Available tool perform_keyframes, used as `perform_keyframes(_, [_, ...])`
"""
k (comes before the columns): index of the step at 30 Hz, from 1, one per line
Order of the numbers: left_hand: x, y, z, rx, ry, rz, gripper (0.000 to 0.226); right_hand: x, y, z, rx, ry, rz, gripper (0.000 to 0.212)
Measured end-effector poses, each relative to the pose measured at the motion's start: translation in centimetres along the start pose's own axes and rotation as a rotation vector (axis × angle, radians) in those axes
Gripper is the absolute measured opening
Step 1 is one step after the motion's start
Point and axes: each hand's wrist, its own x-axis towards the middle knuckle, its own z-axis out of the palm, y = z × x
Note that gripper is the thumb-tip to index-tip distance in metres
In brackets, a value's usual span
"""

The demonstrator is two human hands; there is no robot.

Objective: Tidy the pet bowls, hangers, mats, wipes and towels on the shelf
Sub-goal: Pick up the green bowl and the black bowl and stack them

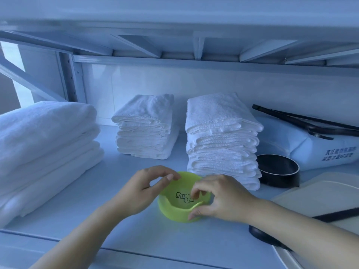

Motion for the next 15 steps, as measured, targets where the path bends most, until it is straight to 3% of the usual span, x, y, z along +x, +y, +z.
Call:
perform_keyframes(4, [0.6, 2.2, 1.3, 0.093, 0.011, 0.045, 0.022, -1.8, 3.2, -2.4, 0.140, 0.135, 0.074, 0.040])
perform_keyframes(10, [3.1, 6.3, 5.1, 0.075, 0.000, 0.124, 0.017, -5.8, 9.9, -6.1, 0.031, 0.221, 0.242, 0.020])
perform_keyframes(15, [5.5, 9.3, 9.3, 0.105, -0.050, 0.173, 0.017, -8.2, 15.1, -8.2, -0.067, 0.224, 0.362, 0.028])
